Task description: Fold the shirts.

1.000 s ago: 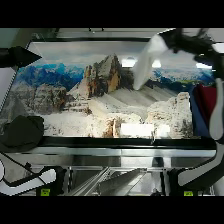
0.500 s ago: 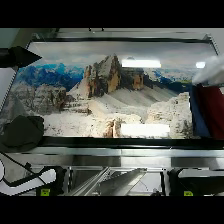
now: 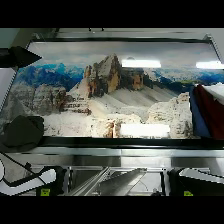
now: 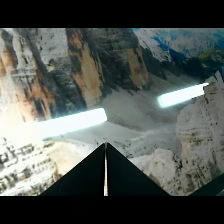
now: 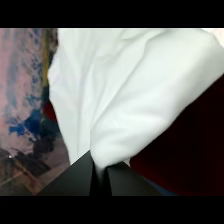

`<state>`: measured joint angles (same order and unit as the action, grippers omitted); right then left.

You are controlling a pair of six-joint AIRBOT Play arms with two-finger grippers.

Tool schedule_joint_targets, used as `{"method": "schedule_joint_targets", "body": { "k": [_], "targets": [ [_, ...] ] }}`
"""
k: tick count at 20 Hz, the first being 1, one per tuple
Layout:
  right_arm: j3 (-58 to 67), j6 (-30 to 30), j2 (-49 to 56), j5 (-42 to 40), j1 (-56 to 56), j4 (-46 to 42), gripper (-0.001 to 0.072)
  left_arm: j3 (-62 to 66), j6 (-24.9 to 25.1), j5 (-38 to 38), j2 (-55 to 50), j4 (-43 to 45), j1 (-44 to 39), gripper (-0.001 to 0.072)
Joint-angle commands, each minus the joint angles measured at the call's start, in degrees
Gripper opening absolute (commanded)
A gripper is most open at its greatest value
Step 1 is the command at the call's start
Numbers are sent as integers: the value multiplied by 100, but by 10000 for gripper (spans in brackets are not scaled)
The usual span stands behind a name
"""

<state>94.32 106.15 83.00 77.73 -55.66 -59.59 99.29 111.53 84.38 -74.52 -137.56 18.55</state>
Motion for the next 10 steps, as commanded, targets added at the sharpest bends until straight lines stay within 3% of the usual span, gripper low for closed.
{"method": "schedule_joint_targets", "body": {
  "k": [1,4,5,8,10],
  "targets": [
    [-68,-763,-4,-1128,-7,1622,26,0,0,-92,-2,4,7,12],
    [-66,-1298,262,-2376,317,3727,26,0,0,-334,-2,2,4,12],
    [-48,-1655,417,-2800,514,4830,26,0,0,-439,-2,2,4,12],
    [402,-3790,957,-3644,1121,8612,26,0,-2,-619,-2,2,4,12],
    [776,-4669,1150,-3842,1307,9412,26,0,-2,-682,-2,4,7,12]
  ]
}}
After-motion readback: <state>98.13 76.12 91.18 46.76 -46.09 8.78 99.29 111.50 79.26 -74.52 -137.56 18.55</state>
